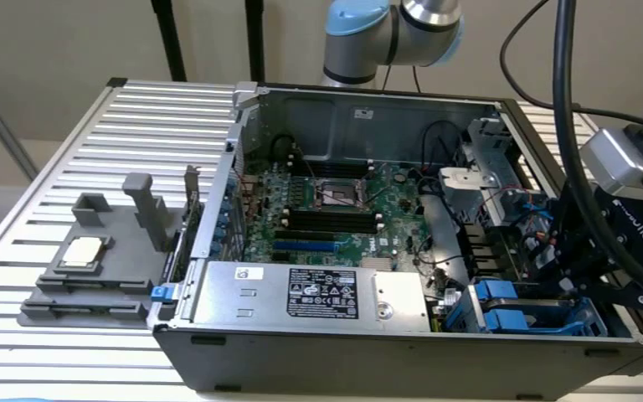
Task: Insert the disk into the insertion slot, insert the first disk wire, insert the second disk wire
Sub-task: 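Insert the first disk wire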
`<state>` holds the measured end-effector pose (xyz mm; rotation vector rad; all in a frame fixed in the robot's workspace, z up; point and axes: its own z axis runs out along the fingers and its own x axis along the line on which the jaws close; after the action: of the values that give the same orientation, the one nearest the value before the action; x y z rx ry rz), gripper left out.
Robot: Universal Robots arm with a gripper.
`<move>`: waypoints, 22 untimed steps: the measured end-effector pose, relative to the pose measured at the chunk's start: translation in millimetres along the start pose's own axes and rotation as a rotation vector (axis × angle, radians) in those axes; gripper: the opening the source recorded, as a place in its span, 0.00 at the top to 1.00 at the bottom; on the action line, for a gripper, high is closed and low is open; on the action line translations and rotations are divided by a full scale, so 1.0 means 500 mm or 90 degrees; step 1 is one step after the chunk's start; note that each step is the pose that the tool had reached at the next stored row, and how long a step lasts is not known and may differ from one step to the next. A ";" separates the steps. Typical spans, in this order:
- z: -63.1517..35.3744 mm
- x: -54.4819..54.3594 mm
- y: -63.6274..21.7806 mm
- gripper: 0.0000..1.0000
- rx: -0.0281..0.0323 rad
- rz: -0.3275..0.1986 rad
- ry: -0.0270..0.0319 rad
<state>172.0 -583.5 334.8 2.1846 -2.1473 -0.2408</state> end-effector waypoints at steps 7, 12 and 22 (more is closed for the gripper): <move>0.008 0.000 -0.003 0.83 0.0000 0.000 0.0008; 0.010 0.001 -0.004 0.82 0.0001 0.000 -0.0004; -0.029 0.001 0.021 0.75 0.0000 0.000 0.0002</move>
<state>163.8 -584.9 350.9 2.1844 -2.1472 -0.2404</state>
